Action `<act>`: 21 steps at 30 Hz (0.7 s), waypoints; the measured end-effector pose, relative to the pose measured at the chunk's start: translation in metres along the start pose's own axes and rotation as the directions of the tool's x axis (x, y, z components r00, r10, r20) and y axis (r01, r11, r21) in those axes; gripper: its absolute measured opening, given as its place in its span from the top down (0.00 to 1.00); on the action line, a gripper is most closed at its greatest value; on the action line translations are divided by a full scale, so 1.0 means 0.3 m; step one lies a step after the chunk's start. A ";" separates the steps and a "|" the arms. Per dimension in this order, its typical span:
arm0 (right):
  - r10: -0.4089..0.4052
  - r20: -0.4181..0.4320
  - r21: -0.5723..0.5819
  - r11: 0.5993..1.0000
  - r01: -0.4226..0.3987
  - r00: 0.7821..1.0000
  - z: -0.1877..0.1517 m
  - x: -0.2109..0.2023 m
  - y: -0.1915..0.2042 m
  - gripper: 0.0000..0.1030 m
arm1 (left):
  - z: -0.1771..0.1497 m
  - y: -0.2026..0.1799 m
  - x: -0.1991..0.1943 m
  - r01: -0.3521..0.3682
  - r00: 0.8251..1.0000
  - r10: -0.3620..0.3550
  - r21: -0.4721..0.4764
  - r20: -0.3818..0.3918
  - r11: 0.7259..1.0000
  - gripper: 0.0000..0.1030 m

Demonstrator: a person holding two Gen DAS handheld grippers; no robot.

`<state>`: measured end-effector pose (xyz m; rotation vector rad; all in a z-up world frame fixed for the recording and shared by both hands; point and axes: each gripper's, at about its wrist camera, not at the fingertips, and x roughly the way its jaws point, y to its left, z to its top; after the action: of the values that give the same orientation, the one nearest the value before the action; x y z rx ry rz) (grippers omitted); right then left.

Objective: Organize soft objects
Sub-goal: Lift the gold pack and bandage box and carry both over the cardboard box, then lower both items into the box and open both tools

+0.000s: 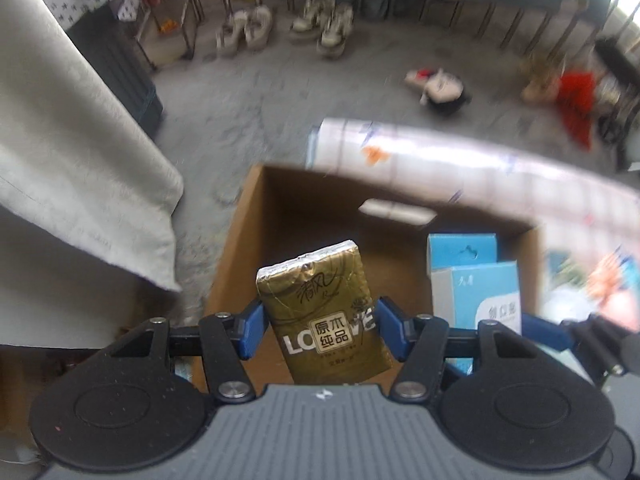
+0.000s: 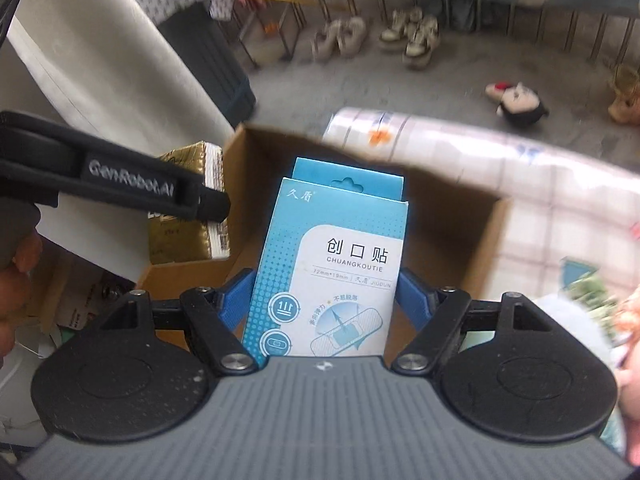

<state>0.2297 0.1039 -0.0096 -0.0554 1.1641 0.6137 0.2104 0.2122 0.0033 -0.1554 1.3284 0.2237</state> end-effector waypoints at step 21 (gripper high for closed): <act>-0.104 -0.080 0.148 0.982 0.115 0.991 -0.133 0.459 -0.048 0.27 | 0.076 0.046 0.268 -0.006 1.000 0.004 0.095 0.018 0.995 0.29</act>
<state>0.2377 0.1361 -0.1498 -0.0114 1.2664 0.4263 0.2463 0.2370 -0.0693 -0.0696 1.3189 0.1650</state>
